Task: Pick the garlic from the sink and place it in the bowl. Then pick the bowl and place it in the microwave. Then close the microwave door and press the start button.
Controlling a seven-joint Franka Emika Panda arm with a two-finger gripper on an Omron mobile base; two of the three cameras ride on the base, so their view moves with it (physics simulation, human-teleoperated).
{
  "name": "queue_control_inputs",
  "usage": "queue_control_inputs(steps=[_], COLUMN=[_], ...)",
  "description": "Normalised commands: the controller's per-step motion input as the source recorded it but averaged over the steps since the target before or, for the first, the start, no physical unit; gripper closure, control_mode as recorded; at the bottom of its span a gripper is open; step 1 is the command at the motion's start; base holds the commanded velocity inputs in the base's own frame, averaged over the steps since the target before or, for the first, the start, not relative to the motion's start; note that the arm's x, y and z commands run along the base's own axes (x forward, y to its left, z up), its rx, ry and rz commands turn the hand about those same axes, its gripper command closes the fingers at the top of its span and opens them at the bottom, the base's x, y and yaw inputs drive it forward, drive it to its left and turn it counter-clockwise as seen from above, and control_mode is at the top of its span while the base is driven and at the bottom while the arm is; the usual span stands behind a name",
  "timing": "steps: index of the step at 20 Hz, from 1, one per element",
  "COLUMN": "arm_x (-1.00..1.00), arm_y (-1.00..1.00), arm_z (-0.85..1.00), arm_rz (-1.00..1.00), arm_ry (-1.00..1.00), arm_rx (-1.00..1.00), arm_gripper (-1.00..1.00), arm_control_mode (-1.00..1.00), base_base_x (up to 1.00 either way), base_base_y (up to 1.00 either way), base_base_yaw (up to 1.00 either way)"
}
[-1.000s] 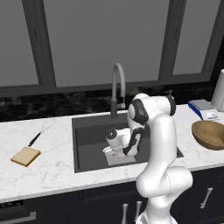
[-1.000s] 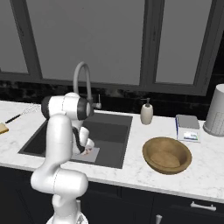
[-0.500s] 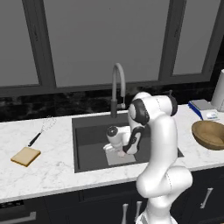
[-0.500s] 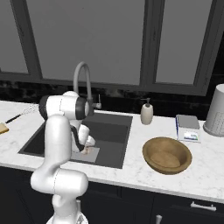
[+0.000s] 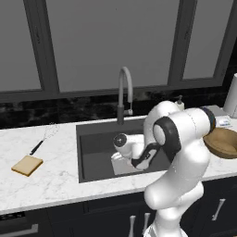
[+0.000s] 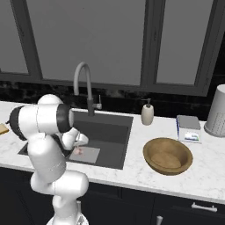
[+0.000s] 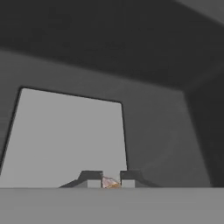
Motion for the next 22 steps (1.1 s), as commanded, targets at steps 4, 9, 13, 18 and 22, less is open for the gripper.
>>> queue_control_inputs(steps=[4,9,13,18,22], arm_x=[-0.59,-0.44,-0.28,-0.49,-0.77], arm_y=[0.18,0.20,-0.09,-0.65,-1.00], arm_z=[1.00,1.00,1.00,1.00,1.00], arm_rz=[0.04,0.08,0.04,0.00,0.00], arm_ry=[-0.02,-0.03,-0.02,0.01,0.02], arm_rx=[-0.14,-0.22,-0.22,-0.12,0.00], arm_gripper=[1.00,1.00,1.00,1.00,1.00], arm_control_mode=[-1.00,-1.00,-1.00,-1.00,-1.00], base_base_x=[0.00,0.00,0.00,0.00,0.00], base_base_y=[0.00,0.00,0.00,0.00,0.00], base_base_yaw=[0.00,0.00,0.00,0.00,0.00])
